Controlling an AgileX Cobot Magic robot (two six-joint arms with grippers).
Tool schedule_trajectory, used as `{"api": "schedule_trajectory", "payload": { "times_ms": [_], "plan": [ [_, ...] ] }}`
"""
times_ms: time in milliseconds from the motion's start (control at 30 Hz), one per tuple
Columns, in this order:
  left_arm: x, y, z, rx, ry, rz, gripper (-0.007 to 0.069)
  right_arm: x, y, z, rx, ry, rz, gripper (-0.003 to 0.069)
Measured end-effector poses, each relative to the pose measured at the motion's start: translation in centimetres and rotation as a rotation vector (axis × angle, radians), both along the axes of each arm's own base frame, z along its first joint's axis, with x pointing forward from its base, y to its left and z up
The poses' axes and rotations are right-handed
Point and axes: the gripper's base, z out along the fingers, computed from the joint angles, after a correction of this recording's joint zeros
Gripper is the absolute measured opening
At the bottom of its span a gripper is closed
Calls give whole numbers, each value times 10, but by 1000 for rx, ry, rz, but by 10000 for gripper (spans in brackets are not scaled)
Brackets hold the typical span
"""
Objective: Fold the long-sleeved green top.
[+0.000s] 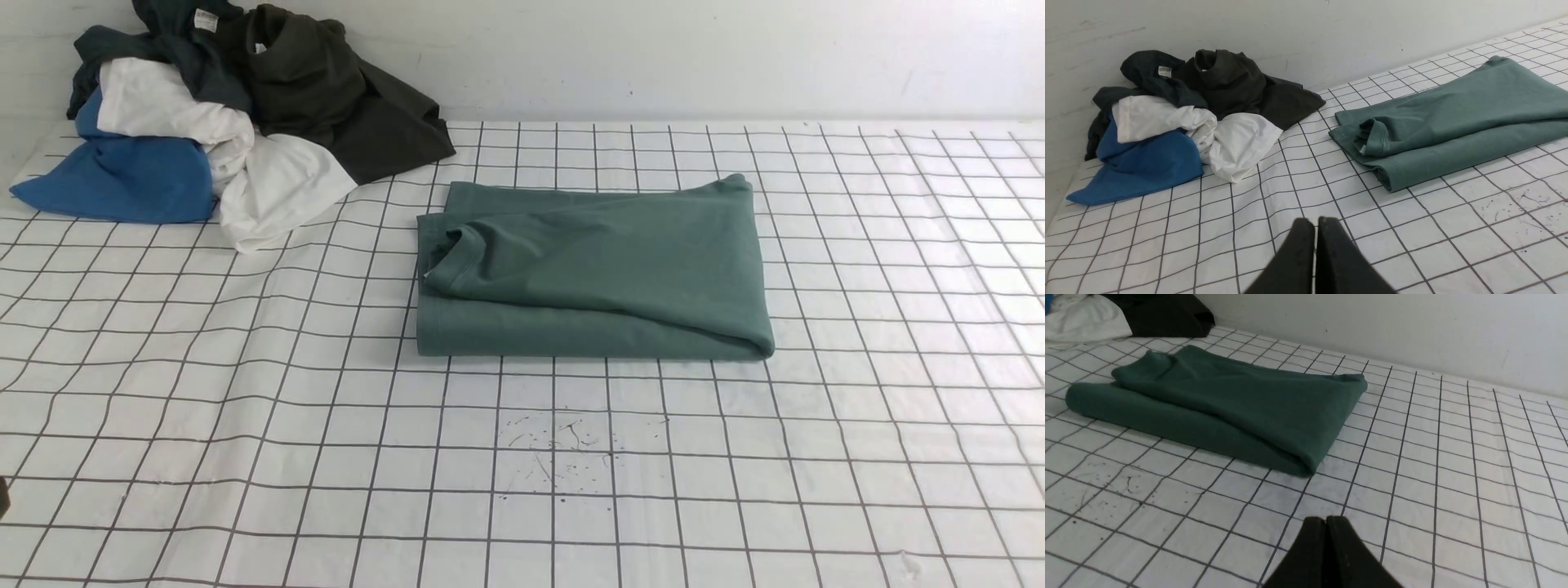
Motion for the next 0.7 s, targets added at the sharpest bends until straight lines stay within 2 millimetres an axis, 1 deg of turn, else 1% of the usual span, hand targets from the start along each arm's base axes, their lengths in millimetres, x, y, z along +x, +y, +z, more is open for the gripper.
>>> {"api": "schedule_trajectory", "payload": {
  "times_ms": [100, 167, 500, 600, 633, 667, 700],
  "plan": [
    [0, 0, 0, 0, 0, 0, -6, -4, 0, 13, 45, -134, 24, -10],
    [0, 0, 0, 0, 0, 0, -6, -5, 0, 16, 57, -169, 30, -10],
    [0, 0, 0, 0, 0, 0, -6, -6, 0, 16, 68, -175, 35, -10],
    [0, 0, 0, 0, 0, 0, -6, -10, -1, 2, 61, -204, 27, -10],
    [0, 0, 0, 0, 0, 0, -6, -10, -2, 0, 60, -208, 23, -10],
    [0, 0, 0, 0, 0, 0, -6, -10, -3, -16, 46, -202, -4, -10],
    [0, 0, 0, 0, 0, 0, -6, -10, -3, -20, 42, -192, -8, -10]
  ]
}}
